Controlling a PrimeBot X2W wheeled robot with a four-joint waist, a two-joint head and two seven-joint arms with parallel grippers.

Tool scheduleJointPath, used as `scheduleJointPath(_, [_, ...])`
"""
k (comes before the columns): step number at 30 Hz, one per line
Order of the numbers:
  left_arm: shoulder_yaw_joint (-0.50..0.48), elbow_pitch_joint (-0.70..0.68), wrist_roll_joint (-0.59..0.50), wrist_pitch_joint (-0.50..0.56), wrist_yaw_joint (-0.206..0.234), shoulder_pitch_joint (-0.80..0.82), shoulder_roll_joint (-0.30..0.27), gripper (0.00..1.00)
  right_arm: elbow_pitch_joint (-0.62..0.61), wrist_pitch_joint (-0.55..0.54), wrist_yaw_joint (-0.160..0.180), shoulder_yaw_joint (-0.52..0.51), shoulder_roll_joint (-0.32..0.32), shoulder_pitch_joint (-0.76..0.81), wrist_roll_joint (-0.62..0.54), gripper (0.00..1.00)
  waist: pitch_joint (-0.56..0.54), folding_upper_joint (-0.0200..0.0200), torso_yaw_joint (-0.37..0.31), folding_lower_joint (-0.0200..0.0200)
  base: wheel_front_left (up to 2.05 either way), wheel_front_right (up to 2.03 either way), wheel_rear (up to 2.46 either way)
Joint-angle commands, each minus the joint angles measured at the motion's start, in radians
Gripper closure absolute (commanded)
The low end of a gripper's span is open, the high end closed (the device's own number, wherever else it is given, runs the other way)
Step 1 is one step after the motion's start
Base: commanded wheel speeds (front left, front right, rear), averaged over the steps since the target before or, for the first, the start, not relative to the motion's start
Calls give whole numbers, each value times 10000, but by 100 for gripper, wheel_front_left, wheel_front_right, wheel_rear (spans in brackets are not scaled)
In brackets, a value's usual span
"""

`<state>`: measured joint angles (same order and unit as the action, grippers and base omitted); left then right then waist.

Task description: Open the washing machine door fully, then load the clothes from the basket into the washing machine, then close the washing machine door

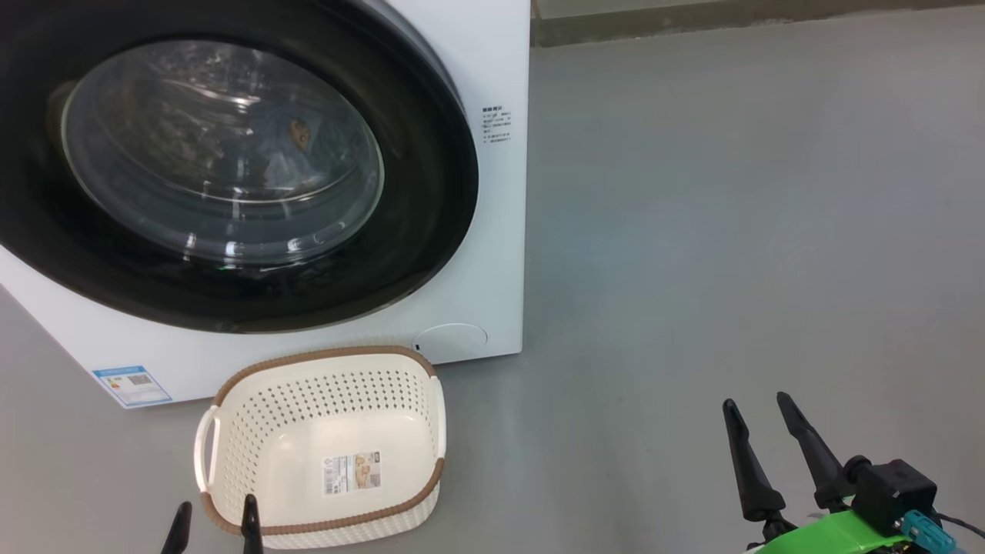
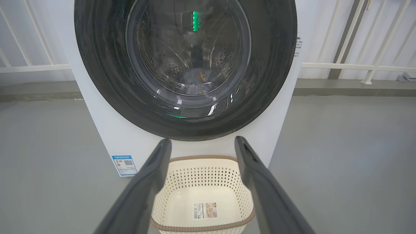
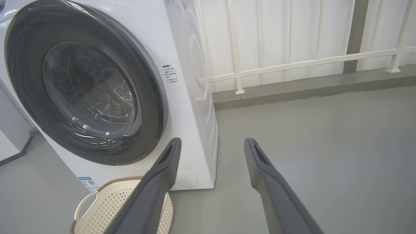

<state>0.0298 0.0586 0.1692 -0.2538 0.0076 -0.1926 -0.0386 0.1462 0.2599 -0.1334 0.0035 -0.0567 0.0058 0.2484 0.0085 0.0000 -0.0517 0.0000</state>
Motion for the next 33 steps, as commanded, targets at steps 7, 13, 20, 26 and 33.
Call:
scheduleJointPath(7, [-378, -461, -182, -80, 294, -62, -116, 0, -215, 19, 27, 17, 52, 32, -204, 0, -145, 0, 97, 0, 0, 0, 0])
scheduleJointPath(13, [-355, -477, -161, -80, 434, -221, -116, 0, -132, 19, 27, -96, 61, 74, -184, 0, -234, 0, 187, 0, 0, 0, 0])
scheduleJointPath(20, [-271, -533, -176, -80, 516, -349, -116, 0, -60, 19, 27, -63, 63, 81, -129, 0, -301, 0, 289, 0, 0, 0, 0])
scheduleJointPath(26, [-319, -538, -167, -80, 494, -348, -116, 0, -63, 19, 27, -42, 63, 75, -106, 0, -311, 0, 329, 0, 0, 0, 0])
scheduleJointPath(33, [-308, -544, -135, -80, 510, -374, -116, 0, -69, 19, 27, -57, 63, 79, -90, 0, -313, 0, 365, 0, 0, 0, 0])
